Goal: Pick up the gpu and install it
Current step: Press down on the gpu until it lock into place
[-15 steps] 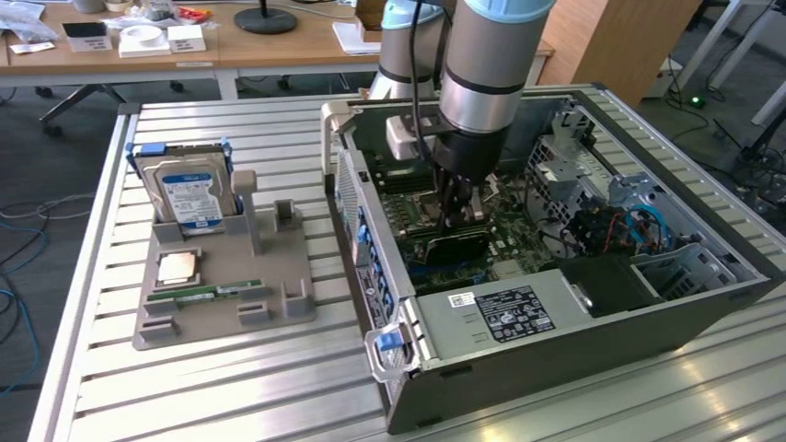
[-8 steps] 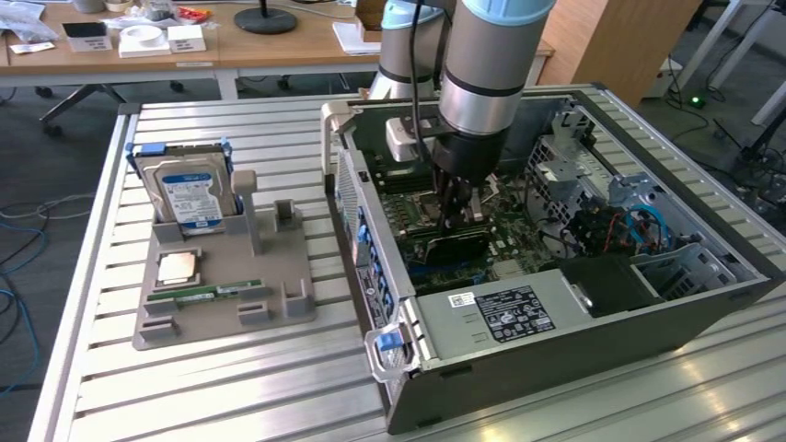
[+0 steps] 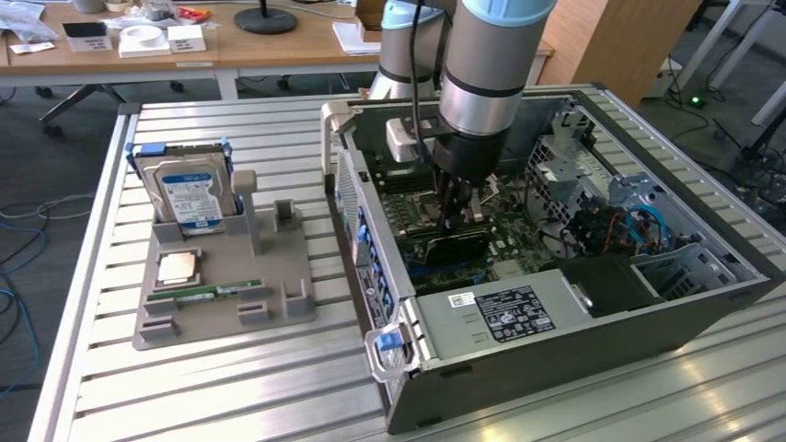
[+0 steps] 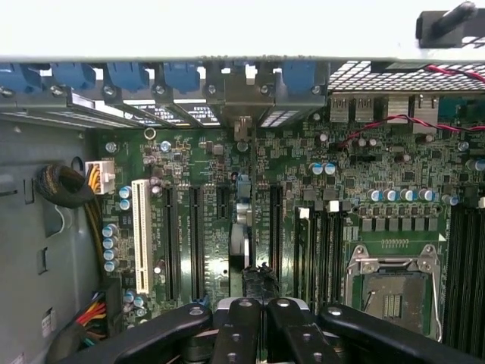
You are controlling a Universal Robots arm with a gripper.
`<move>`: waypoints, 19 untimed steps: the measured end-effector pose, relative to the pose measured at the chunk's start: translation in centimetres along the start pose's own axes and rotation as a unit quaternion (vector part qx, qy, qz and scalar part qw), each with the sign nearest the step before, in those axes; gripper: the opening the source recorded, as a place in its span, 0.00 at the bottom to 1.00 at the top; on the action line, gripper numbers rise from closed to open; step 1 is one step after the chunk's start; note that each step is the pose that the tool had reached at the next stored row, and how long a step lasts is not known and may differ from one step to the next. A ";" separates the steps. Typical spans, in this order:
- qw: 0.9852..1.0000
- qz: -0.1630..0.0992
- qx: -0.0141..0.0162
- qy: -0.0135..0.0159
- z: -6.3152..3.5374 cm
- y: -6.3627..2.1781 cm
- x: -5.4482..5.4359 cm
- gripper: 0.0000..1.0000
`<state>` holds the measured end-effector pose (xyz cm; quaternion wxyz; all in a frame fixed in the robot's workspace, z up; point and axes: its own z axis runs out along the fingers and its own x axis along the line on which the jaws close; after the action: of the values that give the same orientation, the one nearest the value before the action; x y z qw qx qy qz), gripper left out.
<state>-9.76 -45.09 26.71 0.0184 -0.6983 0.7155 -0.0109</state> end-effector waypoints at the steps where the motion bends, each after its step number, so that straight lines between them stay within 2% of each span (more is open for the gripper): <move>1: 1.000 0.000 0.000 0.000 0.00 -0.01 0.0 0.11; 19: 1.000 0.000 0.000 0.000 0.26 -0.02 -0.1 0.11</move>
<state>-9.72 -45.00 26.46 0.0183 -0.6984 0.7154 -0.0109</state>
